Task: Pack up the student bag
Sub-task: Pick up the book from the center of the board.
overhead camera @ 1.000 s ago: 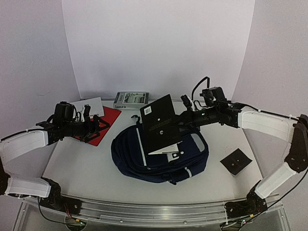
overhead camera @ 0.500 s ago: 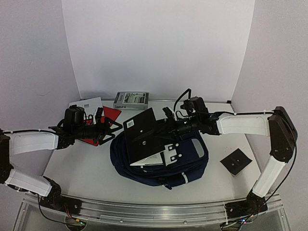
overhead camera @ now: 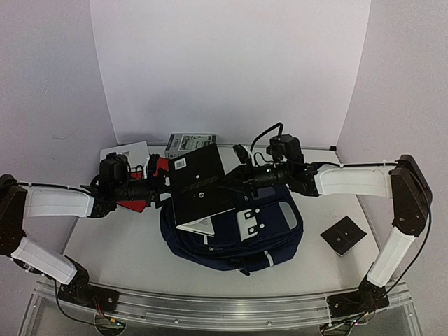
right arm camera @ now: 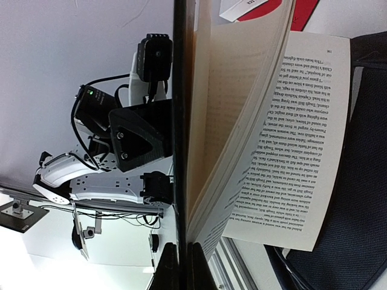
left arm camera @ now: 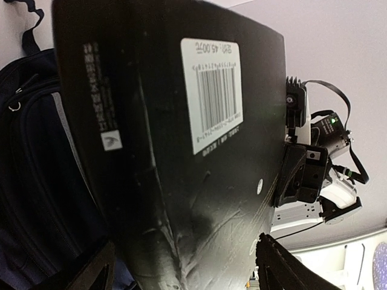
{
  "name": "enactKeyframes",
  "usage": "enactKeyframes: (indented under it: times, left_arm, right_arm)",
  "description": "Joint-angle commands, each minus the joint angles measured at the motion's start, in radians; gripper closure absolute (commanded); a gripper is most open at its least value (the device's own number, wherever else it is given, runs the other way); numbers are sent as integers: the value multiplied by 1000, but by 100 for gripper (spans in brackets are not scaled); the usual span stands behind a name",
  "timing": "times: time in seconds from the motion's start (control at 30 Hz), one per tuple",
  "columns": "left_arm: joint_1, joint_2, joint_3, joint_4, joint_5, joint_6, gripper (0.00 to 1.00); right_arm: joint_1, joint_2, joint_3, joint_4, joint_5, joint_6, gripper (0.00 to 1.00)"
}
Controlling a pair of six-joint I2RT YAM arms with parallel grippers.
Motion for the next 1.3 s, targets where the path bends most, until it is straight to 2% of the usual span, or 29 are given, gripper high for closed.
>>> enactKeyframes:
  times: [0.0, 0.17, 0.33, 0.37, 0.47, 0.63, 0.77, 0.97, 1.13, 1.27]
  left_arm:
    - [-12, 32, -3, 144, 50, -48, 24]
    - [-13, 43, -23, 266, 68, -111, 45]
    - [-14, 13, -34, 292, 55, -138, 65]
    - [-14, 6, -36, 293, 52, -143, 69]
    - [-13, -15, -40, 286, 39, -156, 83]
    - [-12, -70, -39, 220, -3, -153, 96]
    - [-9, -136, -7, 48, -57, -96, 100]
    - [65, -215, 54, -242, -122, -24, 100]
    - [191, -272, 155, -570, -195, 113, 100]
    - [265, -272, 259, -793, -306, 239, 100]
  right_arm:
    - [4, -46, 11, 223, -62, 28, 100]
    - [4, -47, 1, 231, -65, 34, 100]
    - [4, -36, -24, 230, -48, 28, 99]
    - [4, -33, -30, 230, -44, 26, 95]
    - [3, -25, -45, 229, -27, 20, 75]
    - [1, -47, -61, 216, 23, -7, 50]
    - [-7, -93, -74, 143, 99, -63, 31]
    - [2, -168, -19, -200, 395, -269, 15]
    - [70, -166, 58, -430, 661, -356, 8]
    - [160, -97, 139, -557, 872, -362, 8]
